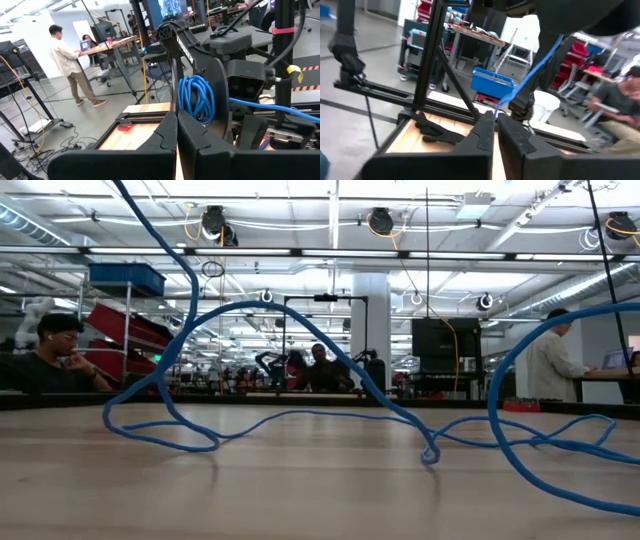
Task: Coil cords
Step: Uncoil the blue wire from the black spool
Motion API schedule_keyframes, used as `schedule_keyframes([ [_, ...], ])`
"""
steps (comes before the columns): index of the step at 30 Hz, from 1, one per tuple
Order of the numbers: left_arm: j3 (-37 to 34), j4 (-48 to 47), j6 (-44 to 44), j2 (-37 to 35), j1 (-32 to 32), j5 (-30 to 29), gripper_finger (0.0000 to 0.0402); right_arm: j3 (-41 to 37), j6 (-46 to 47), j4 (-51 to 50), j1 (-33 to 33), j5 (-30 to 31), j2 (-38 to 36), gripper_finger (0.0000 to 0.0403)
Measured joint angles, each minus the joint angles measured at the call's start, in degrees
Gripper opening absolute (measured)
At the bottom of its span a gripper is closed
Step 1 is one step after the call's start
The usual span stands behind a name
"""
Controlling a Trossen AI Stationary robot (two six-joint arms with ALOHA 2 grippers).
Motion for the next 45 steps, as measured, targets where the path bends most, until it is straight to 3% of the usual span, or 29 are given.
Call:
schedule_keyframes([
  [8, 0.02, 0.00, -0.01, 0.00, 0.02, 0.01, 0.0001, 0.67, -0.95, 0.42, 0.26, 2.29, 0.00, 0.0113],
  [13, 0.04, 0.00, -0.02, 0.00, 0.07, -0.01, 0.0001, 0.92, -0.96, 0.26, -0.97, 0.66, -0.02, 0.0133],
  [20, 0.07, 0.00, -0.02, 0.00, 0.21, -0.01, 0.0001, 0.92, 0.98, 0.25, -2.42, -2.38, -0.02, 0.0100],
  [27, 0.07, 0.00, -0.31, 0.00, 0.39, -0.02, 0.0001, 0.92, 1.44, 0.32, -2.47, -5.24, -0.02, 0.0007],
  [32, 0.07, -0.05, -0.31, 0.00, 0.39, -0.02, 0.0001, 2.48, 2.30, -0.85, -2.33, -6.68, 0.00, 0.0002],
  [45, 0.07, -0.64, -0.37, 0.09, 1.26, -0.02, 0.0001, 15.52, 0.19, -13.70, 2.70, -8.54, 0.00, 0.0000],
])
